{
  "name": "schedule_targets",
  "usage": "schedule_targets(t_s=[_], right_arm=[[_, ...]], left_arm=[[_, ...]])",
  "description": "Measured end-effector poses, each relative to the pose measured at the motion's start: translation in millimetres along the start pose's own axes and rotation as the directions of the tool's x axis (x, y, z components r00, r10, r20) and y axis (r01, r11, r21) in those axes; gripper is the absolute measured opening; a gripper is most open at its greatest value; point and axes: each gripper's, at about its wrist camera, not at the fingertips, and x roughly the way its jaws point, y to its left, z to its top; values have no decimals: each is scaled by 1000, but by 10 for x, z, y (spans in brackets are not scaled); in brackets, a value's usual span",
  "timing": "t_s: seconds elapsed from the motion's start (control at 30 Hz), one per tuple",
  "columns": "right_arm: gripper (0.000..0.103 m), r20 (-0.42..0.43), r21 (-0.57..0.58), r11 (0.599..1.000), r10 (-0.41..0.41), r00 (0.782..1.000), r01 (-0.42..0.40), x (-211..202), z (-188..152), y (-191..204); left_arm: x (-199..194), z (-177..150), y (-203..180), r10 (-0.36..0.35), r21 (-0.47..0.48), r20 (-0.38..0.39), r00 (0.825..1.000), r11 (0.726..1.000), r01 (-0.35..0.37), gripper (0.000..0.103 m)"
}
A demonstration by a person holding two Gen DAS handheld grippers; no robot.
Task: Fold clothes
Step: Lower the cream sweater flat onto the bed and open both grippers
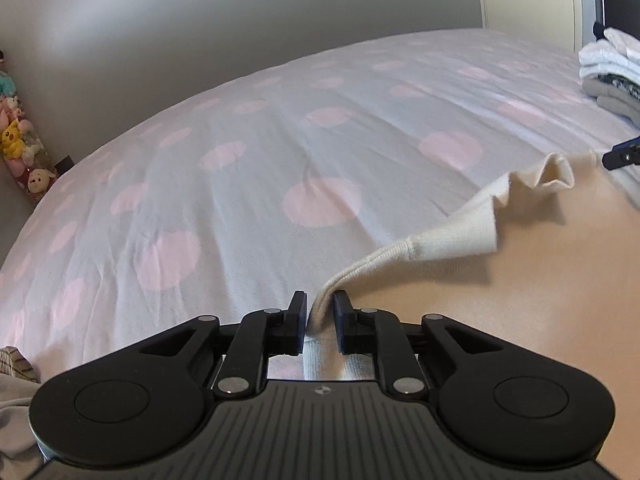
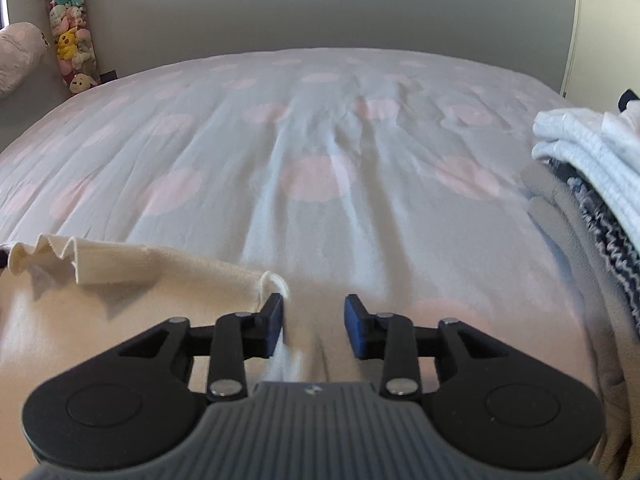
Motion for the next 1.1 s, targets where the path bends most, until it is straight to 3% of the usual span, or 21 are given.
schedule_targets(t_s=[0.17, 0.23, 0.27, 0.53, 0.87, 1.03, 1.1], right_arm=[[39, 28, -12, 998, 60, 998, -60, -299, 9, 98], [18, 10, -22, 995, 97, 995, -97, -353, -6, 201], [17, 3, -30, 993, 114, 993, -114, -364, -18, 262], [13, -58, -78, 963, 255, 965, -259, -44, -101, 769], [7, -62, -94, 959, 264, 963, -269, 624, 169, 1010], [6, -70, -53, 964, 258, 963, -262, 665, 266, 1027], [9, -62, -36, 962, 269, 961, -271, 547, 266, 1011]], left_arm=[[-355, 59, -14, -38, -14, 54, 998, 999, 39, 18], [-446, 78, -79, -76, -11, 59, 995, 997, 76, 18], [-460, 86, -126, -104, -11, 56, 993, 994, 104, 18], [-50, 49, -468, -176, -19, -20, 984, 984, 176, 13], [533, 208, -304, -157, -105, -4, 988, 982, 156, 11], [580, 280, -274, -147, -132, -3, 989, 981, 146, 11], [470, 276, -246, -147, -142, 4, 989, 979, 146, 11]])
